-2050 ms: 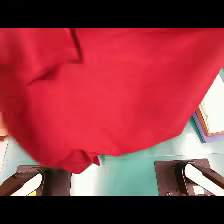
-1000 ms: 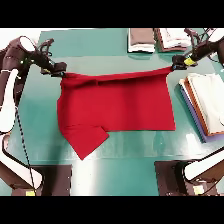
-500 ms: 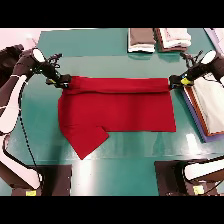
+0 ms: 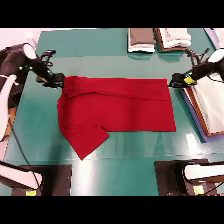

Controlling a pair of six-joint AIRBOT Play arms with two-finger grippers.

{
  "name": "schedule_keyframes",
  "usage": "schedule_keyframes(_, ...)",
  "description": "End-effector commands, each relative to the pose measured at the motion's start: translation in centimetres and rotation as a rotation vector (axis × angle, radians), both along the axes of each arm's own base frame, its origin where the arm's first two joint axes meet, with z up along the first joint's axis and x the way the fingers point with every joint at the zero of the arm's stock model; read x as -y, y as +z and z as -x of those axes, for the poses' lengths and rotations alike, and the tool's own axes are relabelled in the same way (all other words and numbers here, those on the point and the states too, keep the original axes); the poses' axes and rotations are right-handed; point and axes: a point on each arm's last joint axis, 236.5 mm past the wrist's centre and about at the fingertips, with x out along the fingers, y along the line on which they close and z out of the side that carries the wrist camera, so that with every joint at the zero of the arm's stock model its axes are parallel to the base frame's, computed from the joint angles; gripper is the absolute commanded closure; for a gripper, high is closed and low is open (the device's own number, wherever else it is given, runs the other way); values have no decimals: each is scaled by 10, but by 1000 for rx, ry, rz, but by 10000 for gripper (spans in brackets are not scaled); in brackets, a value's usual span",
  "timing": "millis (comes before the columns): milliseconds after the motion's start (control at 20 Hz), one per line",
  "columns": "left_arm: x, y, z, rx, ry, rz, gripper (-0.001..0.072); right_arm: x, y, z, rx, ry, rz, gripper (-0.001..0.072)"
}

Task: Fold the shirts.

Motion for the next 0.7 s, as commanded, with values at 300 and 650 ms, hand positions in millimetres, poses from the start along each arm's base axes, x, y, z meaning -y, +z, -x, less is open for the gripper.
schedule_keyframes(300, -3, -55, 208, -121, 211, 64, 278, 8, 26, 88, 87, -45, 28, 388)
schedule_keyframes(650, 47, -85, 241, -138, 322, 323, 278, -3, 34, 100, 115, -47, 2, 387)
